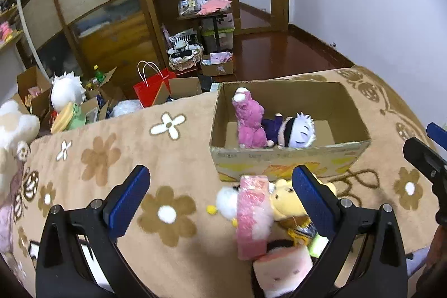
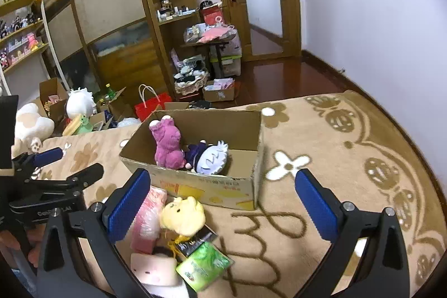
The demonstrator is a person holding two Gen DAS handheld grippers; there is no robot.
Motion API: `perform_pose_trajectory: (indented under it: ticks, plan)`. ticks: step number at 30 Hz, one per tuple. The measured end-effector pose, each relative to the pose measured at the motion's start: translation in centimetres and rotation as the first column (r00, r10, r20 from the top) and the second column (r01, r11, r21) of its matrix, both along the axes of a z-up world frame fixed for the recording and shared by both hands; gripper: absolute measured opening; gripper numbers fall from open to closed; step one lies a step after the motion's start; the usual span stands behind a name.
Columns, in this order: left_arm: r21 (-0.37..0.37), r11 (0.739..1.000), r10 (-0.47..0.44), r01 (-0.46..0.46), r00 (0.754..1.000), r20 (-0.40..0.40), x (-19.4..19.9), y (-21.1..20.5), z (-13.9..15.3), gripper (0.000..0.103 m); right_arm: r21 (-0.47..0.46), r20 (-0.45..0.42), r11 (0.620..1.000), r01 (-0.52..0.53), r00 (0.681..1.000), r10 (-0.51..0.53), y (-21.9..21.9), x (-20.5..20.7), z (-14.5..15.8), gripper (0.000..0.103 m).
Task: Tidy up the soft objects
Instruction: 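Move both tools back toward the remaining items beside the box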
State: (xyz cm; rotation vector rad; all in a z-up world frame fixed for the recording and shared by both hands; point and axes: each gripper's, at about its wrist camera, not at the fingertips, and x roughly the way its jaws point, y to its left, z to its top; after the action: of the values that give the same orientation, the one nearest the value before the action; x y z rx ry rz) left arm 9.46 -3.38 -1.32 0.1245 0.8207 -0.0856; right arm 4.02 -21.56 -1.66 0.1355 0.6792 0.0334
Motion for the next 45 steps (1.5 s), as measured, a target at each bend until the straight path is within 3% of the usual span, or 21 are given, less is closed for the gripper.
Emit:
perform_pose_trajectory:
  ticks: [5, 17, 30, 45]
  plan:
    - [0.002, 1.0, 0.007, -0.007, 1.0, -0.001, -2.3, 0.1, 0.2, 0.101, -0.045, 0.005, 0.999, -0.003, 1.0, 0.003, 0.6, -2.3, 0.9, 0.103]
    - [-0.018, 0.999, 0.047, -0.048, 0.996, -0.079, -5.3, 0.5, -1.4, 0.101, 0.042, -0.075, 0.999, 0.01, 0.997, -0.006, 0.4, -4.8, -0.5, 0.103]
    - [-0.005, 1.0, -0.001, -0.001, 0.98, -0.2, -4.8, -1.1, -5.4, 0.101, 0.156, -0.206, 0.986, 0.064, 0.978, -0.031, -1.1, -3.4, -4.2, 0.103]
    - [0.01, 0.999, -0.027, 0.032, 0.951, -0.308, -2.9, -2.1, -9.2, 0.101, 0.193, -0.368, 0.977, 0.092, 0.93, -0.015, -0.8, -0.3, -9.5, 0.103]
